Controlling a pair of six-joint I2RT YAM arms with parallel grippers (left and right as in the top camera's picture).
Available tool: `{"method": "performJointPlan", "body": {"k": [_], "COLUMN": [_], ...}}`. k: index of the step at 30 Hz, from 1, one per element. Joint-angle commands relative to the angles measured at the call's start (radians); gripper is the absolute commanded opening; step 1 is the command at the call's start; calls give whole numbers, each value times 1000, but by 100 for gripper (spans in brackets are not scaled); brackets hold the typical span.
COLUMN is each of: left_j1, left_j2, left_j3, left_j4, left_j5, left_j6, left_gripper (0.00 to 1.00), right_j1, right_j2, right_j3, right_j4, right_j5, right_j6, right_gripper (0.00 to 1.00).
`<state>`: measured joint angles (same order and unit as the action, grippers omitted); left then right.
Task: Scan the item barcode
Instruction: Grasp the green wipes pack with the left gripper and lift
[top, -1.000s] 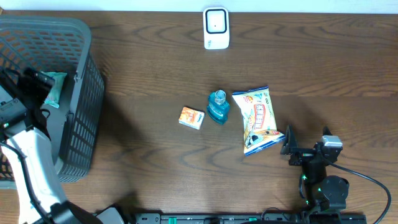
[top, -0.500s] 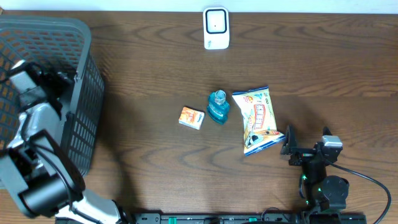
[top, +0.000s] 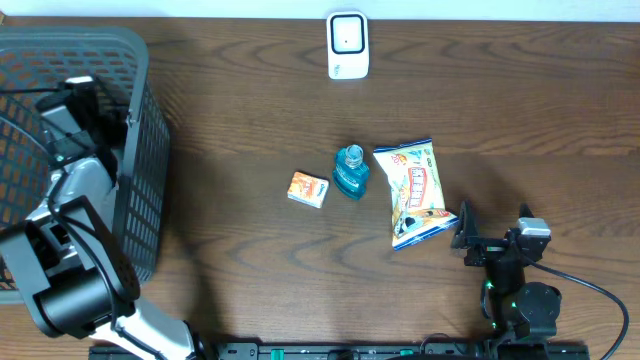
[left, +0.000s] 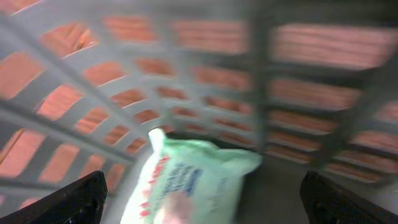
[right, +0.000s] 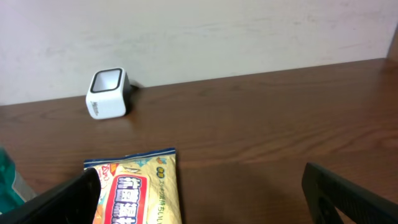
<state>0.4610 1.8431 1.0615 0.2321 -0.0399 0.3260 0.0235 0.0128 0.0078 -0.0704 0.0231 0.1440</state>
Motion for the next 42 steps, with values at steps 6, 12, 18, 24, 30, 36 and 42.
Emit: {"method": "performJointPlan", "body": {"k": [6,12,18,24,30,36,42], "left_j1": [54,55,61,72,73,73,73], "left_j2": [50,125,200,193,109,-55,-222], "left_j3": [-1,-1,-2,-2,-2,-2,-2], "left_j4": [-13,-13,-34,-64,-105,-135,-166], "left_j5": [-6,93,91,92,43,-24,-37], "left_j6": [-10,-11,-106,-179,-179,-201,-269], "left_gripper": [98,98,98,63,44,34,31], "right_j1": [-3,-3,-3,-3,-3,-3,-3], "right_j2": [-3,-3,-3,-3,-3,-3,-3], "right_j3": [-2,-2,-2,-2,-2,-2,-2], "right_j4": [-2,-2,-2,-2,-2,-2,-2], "right_j5": [9,9,8,9,9,8,9], "right_j6": [-14,-14,-14,-14,-14,-14,-14], "right_gripper": [99,99,99,99,99,99,99]}}
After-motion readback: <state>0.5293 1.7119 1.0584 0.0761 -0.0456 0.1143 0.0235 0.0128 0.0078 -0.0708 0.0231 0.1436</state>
